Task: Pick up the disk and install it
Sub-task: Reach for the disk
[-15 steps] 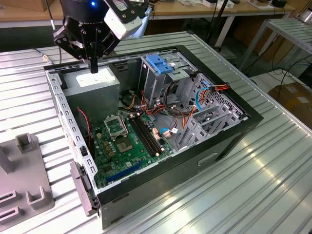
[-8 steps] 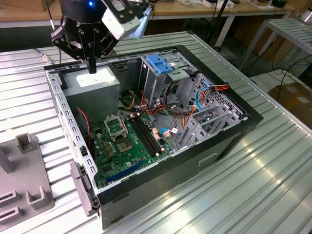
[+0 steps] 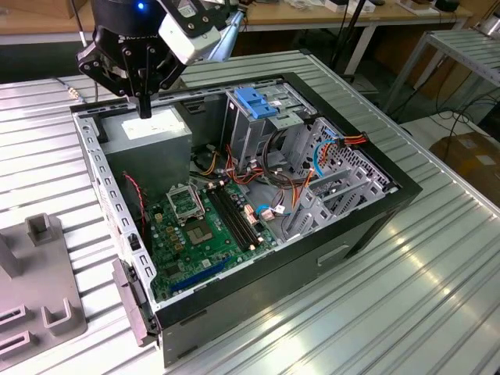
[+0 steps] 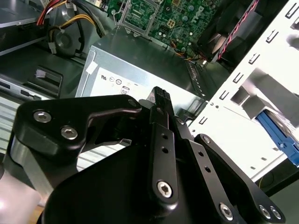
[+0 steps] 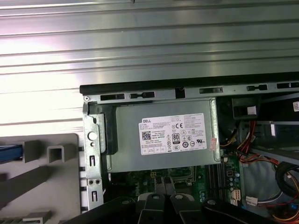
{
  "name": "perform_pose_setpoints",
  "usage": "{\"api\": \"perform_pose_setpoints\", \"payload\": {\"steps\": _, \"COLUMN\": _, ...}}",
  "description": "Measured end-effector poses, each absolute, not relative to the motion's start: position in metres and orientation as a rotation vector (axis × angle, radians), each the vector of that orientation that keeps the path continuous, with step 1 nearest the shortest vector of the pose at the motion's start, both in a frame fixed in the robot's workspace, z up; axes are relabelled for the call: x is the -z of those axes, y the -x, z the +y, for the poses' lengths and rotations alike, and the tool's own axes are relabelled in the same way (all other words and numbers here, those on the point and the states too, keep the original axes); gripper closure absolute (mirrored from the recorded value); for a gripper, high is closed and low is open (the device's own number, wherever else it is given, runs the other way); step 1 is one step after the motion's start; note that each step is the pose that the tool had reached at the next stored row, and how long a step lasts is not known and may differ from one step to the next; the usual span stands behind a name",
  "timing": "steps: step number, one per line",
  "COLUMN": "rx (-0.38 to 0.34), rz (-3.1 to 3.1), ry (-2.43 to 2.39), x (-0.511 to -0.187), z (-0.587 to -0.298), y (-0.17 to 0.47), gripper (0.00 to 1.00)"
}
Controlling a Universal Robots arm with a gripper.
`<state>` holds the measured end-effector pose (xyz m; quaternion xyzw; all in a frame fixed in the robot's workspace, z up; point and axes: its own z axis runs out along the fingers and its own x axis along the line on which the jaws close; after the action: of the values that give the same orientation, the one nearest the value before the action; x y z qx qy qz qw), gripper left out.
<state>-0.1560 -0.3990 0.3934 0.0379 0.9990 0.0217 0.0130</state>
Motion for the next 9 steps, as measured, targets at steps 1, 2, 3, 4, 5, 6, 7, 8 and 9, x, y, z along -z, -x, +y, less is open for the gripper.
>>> {"api": "perform_pose_setpoints", "payload": {"steps": 1, "rx": -0.068, "rz": 3.113, "ry": -0.118, "x": -0.3933, "z": -0.3990, "y": 0.1567, "gripper": 0.90}}
{"api": "perform_pose_setpoints", "payload": {"steps": 2, "rx": -0.068, "rz": 3.112, "ry": -0.118, "x": -0.3933, "z": -0.3989, "y": 0.1577, "gripper": 0.90}}
{"api": "perform_pose_setpoints", "payload": {"steps": 3, "rx": -0.068, "rz": 3.112, "ry": -0.118, "x": -0.3933, "z": -0.3990, "y": 0.1584, "gripper": 0.90}}
{"api": "perform_pose_setpoints", "payload": {"steps": 4, "rx": -0.068, "rz": 3.112, "ry": -0.118, "x": -0.3933, "z": -0.3989, "y": 0.1592, "gripper": 0.90}}
{"api": "perform_pose_setpoints", "payload": {"steps": 5, "rx": -0.068, "rz": 3.112, "ry": -0.118, "x": -0.3933, "z": -0.3990, "y": 0.1599, "gripper": 0.90}}
{"api": "perform_pose_setpoints", "payload": {"steps": 6, "rx": -0.068, "rz": 3.113, "ry": -0.118, "x": -0.3933, "z": -0.3989, "y": 0.1608, "gripper": 0.90}}
{"api": "perform_pose_setpoints", "payload": {"steps": 7, "rx": -0.068, "rz": 3.112, "ry": -0.118, "x": -0.3933, "z": -0.3989, "y": 0.1623, "gripper": 0.90}}
{"api": "perform_pose_setpoints", "payload": {"steps": 8, "rx": -0.068, "rz": 3.113, "ry": -0.118, "x": -0.3933, "z": -0.3989, "y": 0.1641, "gripper": 0.90}}
{"api": "perform_pose_setpoints", "payload": {"steps": 9, "rx": -0.068, "rz": 3.112, "ry": -0.118, "x": -0.3933, "z": -0.3989, "y": 0.1654, "gripper": 0.90}}
